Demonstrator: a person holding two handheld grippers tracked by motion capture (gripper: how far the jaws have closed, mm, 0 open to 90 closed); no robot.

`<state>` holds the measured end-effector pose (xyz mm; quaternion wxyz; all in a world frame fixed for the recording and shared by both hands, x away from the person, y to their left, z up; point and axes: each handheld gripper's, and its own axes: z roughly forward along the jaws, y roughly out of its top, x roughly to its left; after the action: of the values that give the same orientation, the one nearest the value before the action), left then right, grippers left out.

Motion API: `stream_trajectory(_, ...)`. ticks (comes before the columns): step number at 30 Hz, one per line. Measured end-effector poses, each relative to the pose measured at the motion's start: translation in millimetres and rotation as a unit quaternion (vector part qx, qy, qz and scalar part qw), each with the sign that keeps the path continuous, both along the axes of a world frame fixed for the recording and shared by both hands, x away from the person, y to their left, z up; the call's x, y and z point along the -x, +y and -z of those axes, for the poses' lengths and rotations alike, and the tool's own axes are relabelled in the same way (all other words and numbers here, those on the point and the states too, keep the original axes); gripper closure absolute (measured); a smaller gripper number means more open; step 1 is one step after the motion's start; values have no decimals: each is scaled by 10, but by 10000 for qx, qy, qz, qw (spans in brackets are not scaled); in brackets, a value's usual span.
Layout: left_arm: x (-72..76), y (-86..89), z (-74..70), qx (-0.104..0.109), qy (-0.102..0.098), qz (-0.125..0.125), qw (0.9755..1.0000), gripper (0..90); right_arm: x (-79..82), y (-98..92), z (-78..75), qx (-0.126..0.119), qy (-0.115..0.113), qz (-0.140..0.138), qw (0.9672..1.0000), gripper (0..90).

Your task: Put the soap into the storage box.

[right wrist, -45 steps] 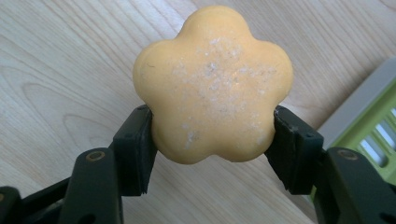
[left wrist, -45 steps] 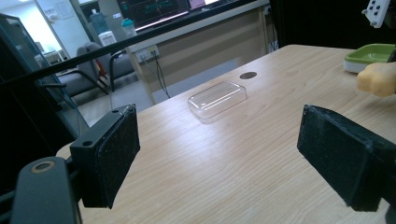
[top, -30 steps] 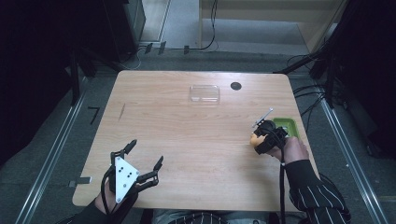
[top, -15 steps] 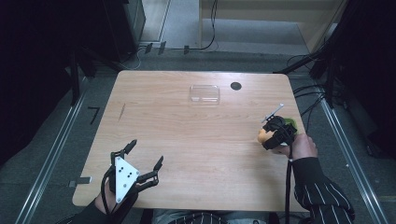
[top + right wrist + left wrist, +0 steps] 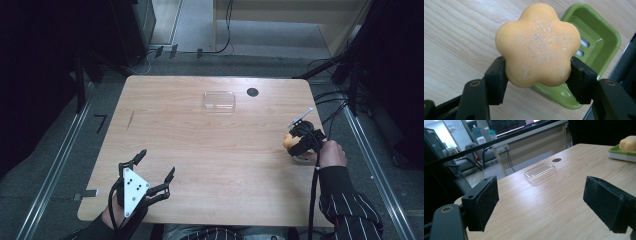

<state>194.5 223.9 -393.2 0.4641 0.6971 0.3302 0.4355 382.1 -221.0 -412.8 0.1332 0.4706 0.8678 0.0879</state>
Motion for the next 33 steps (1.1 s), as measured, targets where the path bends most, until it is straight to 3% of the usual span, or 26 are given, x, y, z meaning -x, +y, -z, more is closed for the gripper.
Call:
stream_trajectory(18,-2,-5,0,-12,23,-4,10000,135,-99,-250,21,23,-32,364,9993,398)
stream_trajectory(33,-7,-4,-3,-55,54,-14,10000,135,-252,-439,179,52,123,657,9978,397)
